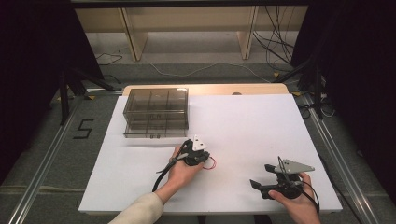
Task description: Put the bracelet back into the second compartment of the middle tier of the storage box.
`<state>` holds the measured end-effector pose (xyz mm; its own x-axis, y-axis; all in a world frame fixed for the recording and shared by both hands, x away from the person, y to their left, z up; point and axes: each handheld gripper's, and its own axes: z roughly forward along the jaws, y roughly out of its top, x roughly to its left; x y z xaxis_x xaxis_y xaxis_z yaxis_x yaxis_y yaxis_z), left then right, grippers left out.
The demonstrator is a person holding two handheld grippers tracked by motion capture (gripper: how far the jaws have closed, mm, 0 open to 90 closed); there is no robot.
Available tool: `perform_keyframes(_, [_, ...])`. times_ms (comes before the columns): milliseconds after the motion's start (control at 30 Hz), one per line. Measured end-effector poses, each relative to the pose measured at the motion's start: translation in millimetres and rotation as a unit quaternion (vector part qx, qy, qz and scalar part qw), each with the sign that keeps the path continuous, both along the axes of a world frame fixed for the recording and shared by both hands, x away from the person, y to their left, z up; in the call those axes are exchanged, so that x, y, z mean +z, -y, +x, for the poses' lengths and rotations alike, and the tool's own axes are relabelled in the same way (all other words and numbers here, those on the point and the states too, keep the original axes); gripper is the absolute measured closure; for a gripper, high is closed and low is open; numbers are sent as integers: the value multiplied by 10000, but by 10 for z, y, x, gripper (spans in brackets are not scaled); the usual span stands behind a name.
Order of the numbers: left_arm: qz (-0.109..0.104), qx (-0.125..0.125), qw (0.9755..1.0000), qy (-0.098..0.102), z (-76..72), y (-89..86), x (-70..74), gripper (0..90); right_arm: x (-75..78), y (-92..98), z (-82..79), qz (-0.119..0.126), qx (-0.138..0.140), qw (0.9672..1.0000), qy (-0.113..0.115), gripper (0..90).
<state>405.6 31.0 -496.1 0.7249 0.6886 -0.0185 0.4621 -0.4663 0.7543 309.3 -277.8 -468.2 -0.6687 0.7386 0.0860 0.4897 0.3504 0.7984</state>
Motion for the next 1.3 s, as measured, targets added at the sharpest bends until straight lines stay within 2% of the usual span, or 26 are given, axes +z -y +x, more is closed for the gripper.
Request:
perform_keyframes(367, [-62, 16, 10000, -37, -11, -19, 13, 869, -2, 1, 1, 17, 0, 10000, 9, 170])
perform_keyframes(800, [-265, -39, 9995, 138, -69, -73, 133, 870, -2, 1, 2, 22, 2, 10000, 2, 170])
perform_keyframes(1067, [-356, -27, 9989, 314, -117, -124, 234, 870, -2, 2, 2, 25, -1, 10000, -5, 170])
perform_keyframes(1300, [-410, -17, 9986, 325, -134, -152, 279, 870, 0, 1, 0, 24, -4, 10000, 5, 170])
